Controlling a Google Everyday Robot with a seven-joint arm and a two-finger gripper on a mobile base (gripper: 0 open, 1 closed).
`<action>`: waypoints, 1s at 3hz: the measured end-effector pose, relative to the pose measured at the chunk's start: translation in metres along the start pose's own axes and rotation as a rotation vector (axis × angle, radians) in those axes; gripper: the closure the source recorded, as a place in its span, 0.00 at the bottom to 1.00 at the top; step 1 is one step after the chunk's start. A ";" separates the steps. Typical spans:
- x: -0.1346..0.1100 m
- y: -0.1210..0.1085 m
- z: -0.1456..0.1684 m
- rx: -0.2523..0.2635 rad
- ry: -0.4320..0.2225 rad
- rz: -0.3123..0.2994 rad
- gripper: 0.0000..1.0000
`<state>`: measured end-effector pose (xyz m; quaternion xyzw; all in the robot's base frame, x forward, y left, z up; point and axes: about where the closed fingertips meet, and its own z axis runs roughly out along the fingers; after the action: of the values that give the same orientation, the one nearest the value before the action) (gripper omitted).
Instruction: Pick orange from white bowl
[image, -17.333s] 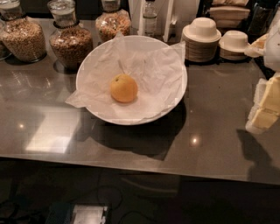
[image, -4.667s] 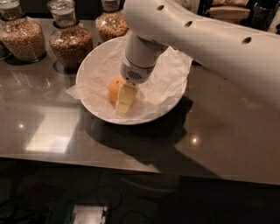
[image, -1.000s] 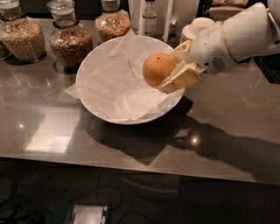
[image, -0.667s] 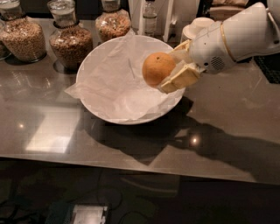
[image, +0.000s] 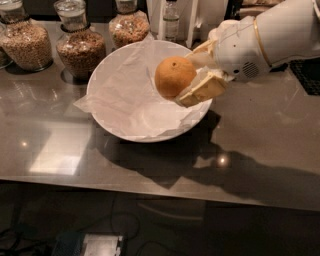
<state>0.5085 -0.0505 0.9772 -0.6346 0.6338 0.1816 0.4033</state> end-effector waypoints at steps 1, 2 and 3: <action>-0.022 0.017 -0.013 0.002 -0.075 -0.074 1.00; -0.040 0.034 -0.026 0.007 -0.160 -0.145 1.00; -0.040 0.034 -0.026 0.007 -0.161 -0.146 1.00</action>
Offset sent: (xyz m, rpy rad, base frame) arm -0.0698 0.0055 0.0505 0.1950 -0.1947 0.1864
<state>0.4638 -0.0393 1.0130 -0.6610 0.5523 0.2000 0.4670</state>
